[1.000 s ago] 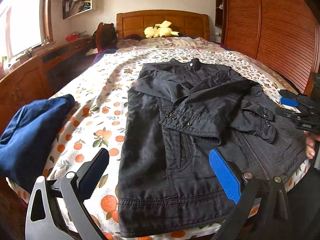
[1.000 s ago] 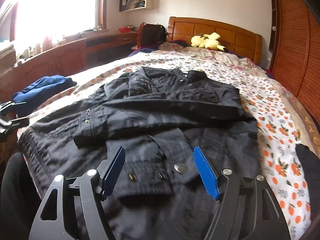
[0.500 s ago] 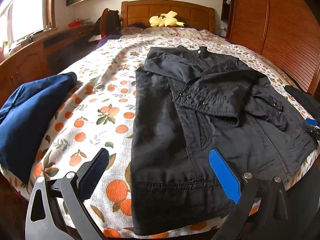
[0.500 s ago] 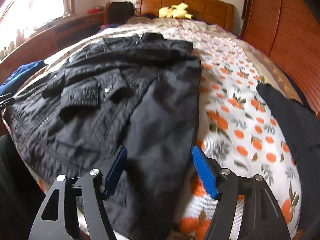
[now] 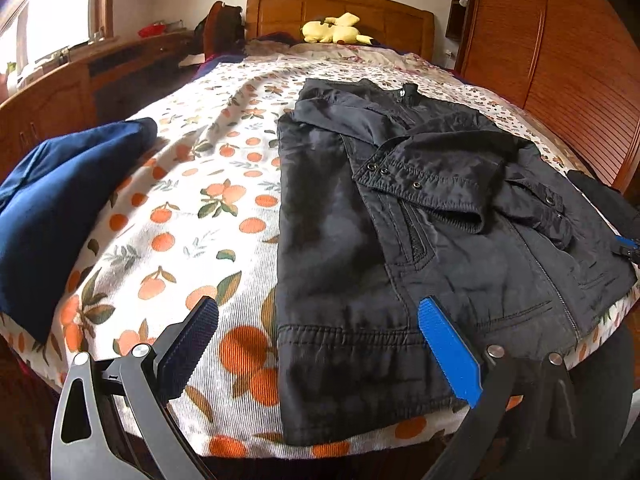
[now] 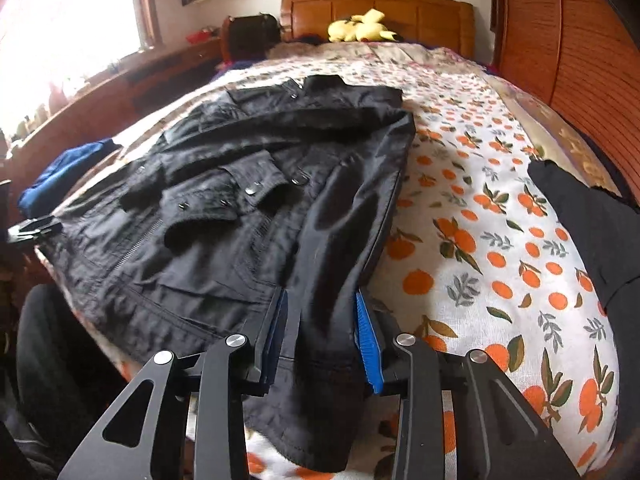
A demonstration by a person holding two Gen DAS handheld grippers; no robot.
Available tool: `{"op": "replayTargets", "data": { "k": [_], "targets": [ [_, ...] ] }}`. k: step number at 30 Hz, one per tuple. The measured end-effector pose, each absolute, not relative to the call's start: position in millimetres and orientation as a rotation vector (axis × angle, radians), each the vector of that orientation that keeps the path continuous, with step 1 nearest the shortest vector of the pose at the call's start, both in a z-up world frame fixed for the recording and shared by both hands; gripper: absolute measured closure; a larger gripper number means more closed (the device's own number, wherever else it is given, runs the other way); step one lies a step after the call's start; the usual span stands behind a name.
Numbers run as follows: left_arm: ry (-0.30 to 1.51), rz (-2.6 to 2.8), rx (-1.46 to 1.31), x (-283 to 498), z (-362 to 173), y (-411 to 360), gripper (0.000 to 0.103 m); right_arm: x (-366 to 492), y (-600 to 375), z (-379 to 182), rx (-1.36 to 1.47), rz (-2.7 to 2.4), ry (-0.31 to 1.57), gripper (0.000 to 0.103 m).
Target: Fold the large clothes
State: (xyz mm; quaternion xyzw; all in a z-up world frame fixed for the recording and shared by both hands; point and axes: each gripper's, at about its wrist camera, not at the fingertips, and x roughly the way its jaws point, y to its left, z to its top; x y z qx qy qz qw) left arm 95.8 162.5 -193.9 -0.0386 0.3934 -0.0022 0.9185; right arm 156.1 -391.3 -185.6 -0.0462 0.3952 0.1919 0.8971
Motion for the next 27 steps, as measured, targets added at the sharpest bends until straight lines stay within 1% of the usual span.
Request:
{"op": "replayTargets", "data": {
  "k": [3,4,6,7,8,10,13,18,20,21,22,23,24,27],
  "targets": [
    [0.809,-0.014,-0.087,90.1,-195.2,163.7,0.003,152.9,-389.5,-183.9,-0.095,0.396,0.818,0.069],
    [0.814,-0.025,-0.094,87.5,-196.7,164.2,0.01,151.9,-389.5,-184.9,-0.091,0.394,0.823,0.068],
    [0.825,-0.035,-0.104,83.5,-199.8,164.2,0.019,151.1,-390.4,-188.9,-0.083,0.382,0.837,0.065],
    [0.819,-0.034,-0.102,79.2,-200.3,163.8,0.023,150.8,-391.1,-191.3,-0.079,0.378,0.844,0.064],
    [0.815,-0.039,-0.102,76.2,-200.4,163.4,0.025,150.0,-391.4,-193.4,-0.077,0.375,0.852,0.061],
    [0.813,-0.047,-0.103,69.9,-201.4,162.7,0.034,149.0,-391.8,-199.2,-0.082,0.365,0.871,0.059],
    [0.81,-0.053,-0.097,61.8,-204.1,161.2,0.041,148.8,-393.4,-206.5,-0.081,0.347,0.889,0.057],
    [0.808,-0.054,-0.085,56.3,-206.6,159.3,0.046,152.2,-393.6,-212.4,-0.066,0.342,0.903,0.054],
    [0.807,-0.058,-0.093,56.2,-206.0,159.4,0.053,153.1,-392.0,-213.8,-0.073,0.343,0.905,0.053],
    [0.805,-0.072,-0.103,56.2,-205.3,159.2,0.062,153.3,-391.5,-214.2,-0.078,0.344,0.905,0.053],
    [0.803,-0.076,-0.105,56.2,-204.4,158.4,0.066,153.4,-391.0,-214.1,-0.081,0.344,0.905,0.053],
    [0.801,-0.076,-0.102,56.2,-203.5,157.5,0.067,153.3,-390.9,-213.5,-0.082,0.344,0.905,0.057],
    [0.8,-0.077,-0.1,56.8,-203.0,156.7,0.068,152.7,-390.9,-212.0,-0.082,0.343,0.898,0.065],
    [0.802,-0.08,-0.103,59.3,-202.8,156.4,0.068,150.3,-392.6,-206.1,-0.07,0.347,0.876,0.07]
  ]
}}
